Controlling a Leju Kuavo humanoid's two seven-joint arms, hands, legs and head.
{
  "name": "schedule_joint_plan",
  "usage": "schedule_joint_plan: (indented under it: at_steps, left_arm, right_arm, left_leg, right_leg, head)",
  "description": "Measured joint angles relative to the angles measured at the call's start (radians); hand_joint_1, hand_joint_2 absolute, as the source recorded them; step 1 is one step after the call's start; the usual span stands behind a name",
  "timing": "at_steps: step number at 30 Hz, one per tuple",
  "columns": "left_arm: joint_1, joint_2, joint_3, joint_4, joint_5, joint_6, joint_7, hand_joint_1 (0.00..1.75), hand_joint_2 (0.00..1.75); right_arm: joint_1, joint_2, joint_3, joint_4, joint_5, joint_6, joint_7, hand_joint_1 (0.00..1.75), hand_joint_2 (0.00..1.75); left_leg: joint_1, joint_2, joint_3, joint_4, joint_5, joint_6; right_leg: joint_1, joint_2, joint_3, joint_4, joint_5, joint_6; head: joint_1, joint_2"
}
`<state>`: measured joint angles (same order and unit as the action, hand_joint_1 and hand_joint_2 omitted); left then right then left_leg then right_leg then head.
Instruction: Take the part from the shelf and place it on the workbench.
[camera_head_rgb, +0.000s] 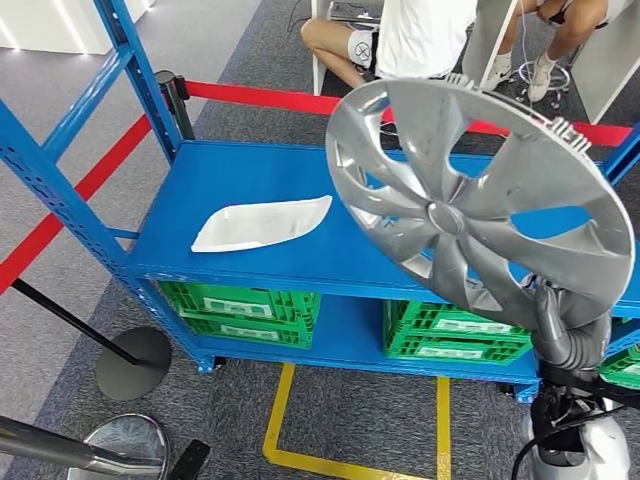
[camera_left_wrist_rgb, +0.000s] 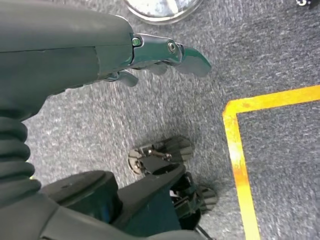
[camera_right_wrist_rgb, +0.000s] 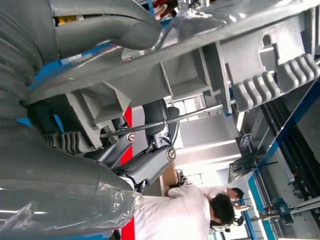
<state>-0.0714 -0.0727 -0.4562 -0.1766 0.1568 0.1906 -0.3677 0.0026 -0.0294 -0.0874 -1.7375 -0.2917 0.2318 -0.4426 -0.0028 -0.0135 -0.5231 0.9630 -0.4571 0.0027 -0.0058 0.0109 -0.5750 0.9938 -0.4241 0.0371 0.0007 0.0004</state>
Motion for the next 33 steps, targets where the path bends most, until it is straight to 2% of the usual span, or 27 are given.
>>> schedule_joint_plan:
  at_steps: [2,6,8,9,10,11,13,14,15,16,17,18,19,20,21,23,24,26,28,29,30,31,33]
  left_arm:
    - [0.000,0.000,0.003,0.000,0.014,-0.011,0.000,0.00,1.75]
    - [0.001,0.000,0.010,0.000,0.028,-0.020,0.007,0.00,1.75]
    - [0.001,-0.001,0.012,0.000,0.033,-0.023,0.012,0.00,1.75]
    - [0.001,-0.001,0.015,0.000,0.035,-0.025,0.014,0.00,1.75]
    - [0.000,-0.001,0.019,0.000,0.038,-0.027,0.015,0.00,1.75]
    - [0.000,-0.001,0.022,0.000,0.039,-0.028,0.016,0.00,1.75]
    - [0.000,-0.001,0.025,0.000,0.041,-0.030,0.017,0.00,1.75]
    - [0.000,-0.001,0.026,0.000,0.041,-0.030,0.017,0.00,1.75]
    - [0.000,-0.001,0.027,0.000,0.041,-0.031,0.017,0.00,1.75]
    - [0.000,-0.001,0.027,0.000,0.041,-0.031,0.017,0.00,1.75]
    - [-0.001,-0.001,0.027,0.000,0.040,-0.031,0.018,0.00,1.75]
    - [-0.003,0.000,0.027,0.000,0.040,-0.030,0.018,0.00,1.75]
    - [-0.004,0.001,0.027,0.000,0.039,-0.030,0.018,0.00,1.75]
    - [-0.007,0.003,0.028,0.000,0.038,-0.029,0.017,0.00,1.75]
    - [-0.009,0.004,0.028,0.000,0.038,-0.028,0.017,0.00,1.75]
    - [-0.014,0.005,0.028,0.000,0.037,-0.028,0.017,0.00,1.75]
    - [-0.015,0.005,0.028,0.000,0.037,-0.027,0.017,0.00,1.75]
    - [-0.018,0.006,0.028,0.000,0.037,-0.027,0.017,0.00,1.75]
    - [-0.021,0.005,0.028,0.000,0.037,-0.027,0.017,0.00,1.75]
    - [-0.021,0.005,0.028,0.000,0.035,-0.028,0.017,0.00,1.75]
    - [-0.022,0.005,0.028,0.000,0.033,-0.028,0.017,0.00,1.75]
    - [-0.022,0.005,0.028,0.000,0.031,-0.029,0.017,0.00,1.75]
    - [-0.023,0.005,0.028,0.000,0.027,-0.029,0.017,0.00,1.75]
  right_arm:
    - [0.004,0.000,-0.002,-0.005,0.001,-0.001,-0.001,1.75,1.75]
    - [0.010,0.004,-0.009,-0.018,-0.001,-0.003,-0.006,1.75,1.75]
    - [0.013,0.005,-0.015,-0.026,-0.005,-0.001,-0.007,1.75,1.75]
    - [0.014,0.005,-0.018,-0.030,-0.007,0.001,-0.008,1.75,1.75]
    - [0.013,0.005,-0.022,-0.034,-0.010,0.002,-0.008,1.75,1.75]
    - [0.013,0.006,-0.025,-0.035,-0.012,0.002,-0.008,1.75,1.75]
    - [0.013,0.006,-0.031,-0.036,-0.014,0.003,-0.005,1.75,1.75]
    - [0.014,0.006,-0.033,-0.037,-0.014,0.004,-0.002,1.75,1.75]
    - [0.013,0.006,-0.036,-0.037,-0.014,0.004,0.000,1.75,1.75]
    - [0.012,0.006,-0.039,-0.037,-0.014,0.004,0.002,1.75,1.75]
    - [0.010,0.006,-0.041,-0.038,-0.014,0.005,0.003,1.75,1.75]
    - [0.005,0.006,-0.042,-0.038,-0.014,0.006,0.003,1.75,1.75]
    - [0.001,0.006,-0.043,-0.040,-0.013,0.007,0.003,1.75,1.75]
    - [-0.003,0.006,-0.044,-0.041,-0.012,0.008,0.003,1.75,1.75]
    - [-0.007,0.006,-0.044,-0.041,-0.010,0.008,0.003,1.75,1.75]
    - [-0.012,0.006,-0.044,-0.042,-0.003,0.005,0.003,1.75,1.75]
    - [-0.015,0.006,-0.044,-0.042,0.000,0.004,0.004,1.75,1.75]
    - [-0.021,0.006,-0.045,-0.042,0.003,0.003,0.004,1.75,1.75]
    - [-0.025,0.006,-0.046,-0.042,0.004,0.003,0.003,1.75,1.75]
    - [-0.026,0.006,-0.046,-0.042,0.005,0.003,0.003,1.75,1.75]
    - [-0.027,0.006,-0.046,-0.042,0.007,0.003,0.003,1.75,1.75]
    - [-0.028,0.006,-0.046,-0.042,0.009,0.002,0.003,1.75,1.75]
    - [-0.032,0.006,-0.046,-0.043,0.014,0.001,0.003,1.75,1.75]
  left_leg:
    - [0.000,0.000,0.000,0.000,0.000,0.000]
    - [-0.006,0.000,-0.002,0.007,-0.003,0.018]
    - [-0.004,0.001,0.001,-0.006,0.010,0.025]
    - [-0.001,0.003,0.004,-0.015,0.017,0.028]
    - [0.002,0.005,0.006,-0.025,0.023,0.031]
    - [0.005,0.007,0.008,-0.029,0.026,0.031]
    - [0.005,0.009,0.007,-0.029,0.027,0.033]
    - [0.006,0.010,0.007,-0.028,0.026,0.032]
    - [0.008,0.010,0.007,-0.026,0.026,0.031]
    - [0.012,0.009,0.007,-0.023,0.024,0.027]
    - [0.016,0.008,0.006,-0.017,0.020,0.020]
    - [0.019,0.007,0.003,-0.009,0.015,0.012]
    - [0.020,0.005,-0.002,0.001,0.011,0.003]
    - [0.019,0.003,-0.008,0.011,0.007,-0.005]
    - [0.017,0.002,-0.014,0.019,0.007,-0.011]
    - [0.017,0.001,-0.025,0.029,0.005,-0.019]
    - [0.017,0.001,-0.033,0.039,-0.005,-0.023]
    - [0.018,0.003,-0.068,0.115,-0.063,-0.030]
    - [0.018,0.004,-0.123,0.251,-0.138,-0.031]
    - [0.018,0.004,-0.142,0.303,-0.156,-0.029]
    - [0.016,0.004,-0.146,0.323,-0.155,-0.025]
    - [0.014,0.004,-0.130,0.302,-0.135,-0.018]
    - [0.006,0.004,-0.055,0.175,-0.075,0.001]
  right_leg:
    - [0.000,0.000,0.000,0.000,0.000,0.000]
    - [-0.007,0.000,0.002,-0.007,0.006,0.011]
    - [-0.006,0.001,0.001,-0.009,0.008,0.019]
    - [-0.005,0.001,-0.006,0.002,-0.003,0.021]
    - [-0.004,0.000,-0.021,0.032,-0.025,0.024]
    - [-0.005,-0.001,-0.046,0.086,-0.057,0.026]
    - [-0.008,-0.002,-0.105,0.224,-0.116,0.033]
    - [-0.011,-0.003,-0.124,0.269,-0.126,0.037]
    - [-0.014,-0.003,-0.126,0.275,-0.115,0.041]
    - [-0.018,-0.004,-0.107,0.240,-0.086,0.047]
    - [-0.023,-0.006,-0.072,0.172,-0.050,0.054]
    - [-0.025,-0.006,-0.033,0.107,-0.030,0.062]
    - [-0.026,-0.004,-0.005,0.060,-0.017,0.062]
    - [-0.026,-0.002,0.010,0.035,-0.017,0.057]
    - [-0.023,0.001,0.010,0.036,-0.025,0.047]
    - [-0.024,0.001,-0.006,0.044,-0.025,0.024]
    - [-0.025,0.001,-0.014,0.047,-0.023,0.015]
    - [-0.025,0.000,-0.026,0.048,-0.015,-0.003]
    - [-0.020,-0.002,-0.039,0.048,-0.007,-0.013]
    - [-0.017,-0.003,-0.044,0.048,-0.003,-0.016]
    - [-0.014,-0.003,-0.050,0.048,0.002,-0.017]
    - [-0.011,-0.003,-0.055,0.048,0.006,-0.017]
    - [-0.007,-0.003,-0.062,0.048,0.015,-0.014]
  head:
    - [0.000,0.000]
    - [-0.001,0.000]
    - [0.000,0.000]
    - [0.000,0.000]
    - [0.001,0.000]
    - [0.002,0.000]
    - [0.002,0.000]
    - [0.002,0.000]
    - [0.002,0.000]
    - [0.002,0.000]
    - [0.002,0.000]
    - [0.003,0.000]
    - [0.005,0.000]
    - [0.006,0.000]
    - [0.005,0.000]
    - [0.002,0.000]
    - [0.000,0.000]
    - [-0.003,0.000]
    - [-0.006,0.000]
    - [-0.006,0.000]
    - [-0.007,0.000]
    - [-0.007,0.000]
    - [-0.007,0.000]
